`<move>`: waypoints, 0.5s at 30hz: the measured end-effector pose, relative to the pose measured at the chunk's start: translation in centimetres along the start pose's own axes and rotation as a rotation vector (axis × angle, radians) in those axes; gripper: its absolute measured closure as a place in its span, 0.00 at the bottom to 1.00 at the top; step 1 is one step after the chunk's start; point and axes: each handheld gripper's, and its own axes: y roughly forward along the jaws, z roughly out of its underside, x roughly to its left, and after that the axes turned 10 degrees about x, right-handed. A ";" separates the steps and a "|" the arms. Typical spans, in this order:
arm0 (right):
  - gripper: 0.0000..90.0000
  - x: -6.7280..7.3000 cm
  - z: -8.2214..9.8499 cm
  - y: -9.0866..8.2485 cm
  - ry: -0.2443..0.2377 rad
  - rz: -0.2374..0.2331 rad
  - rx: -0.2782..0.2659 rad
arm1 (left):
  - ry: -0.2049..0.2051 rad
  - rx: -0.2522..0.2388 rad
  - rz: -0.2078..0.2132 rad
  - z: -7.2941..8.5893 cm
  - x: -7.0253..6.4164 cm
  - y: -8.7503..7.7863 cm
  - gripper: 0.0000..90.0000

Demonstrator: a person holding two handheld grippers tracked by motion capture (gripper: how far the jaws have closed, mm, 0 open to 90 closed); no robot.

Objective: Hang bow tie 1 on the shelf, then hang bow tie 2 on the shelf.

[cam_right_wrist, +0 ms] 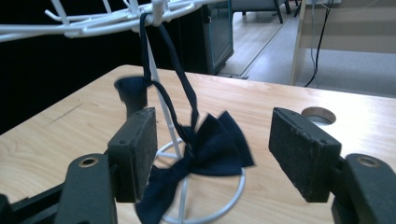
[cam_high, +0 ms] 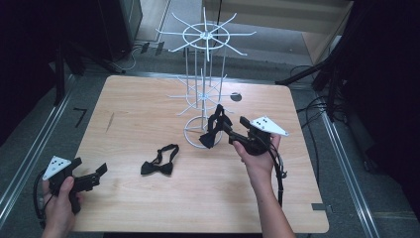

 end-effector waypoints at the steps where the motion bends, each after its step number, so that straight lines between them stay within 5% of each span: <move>1: 0.35 0.0 0.2 -0.2 -0.002 0.000 0.002 | 0.002 0.003 0.000 0.0 0.0 0.0 0.00; 15: 0.35 0.4 3.8 -0.7 0.002 0.000 0.059 | 0.011 0.012 -0.012 0.0 -0.2 0.1 0.00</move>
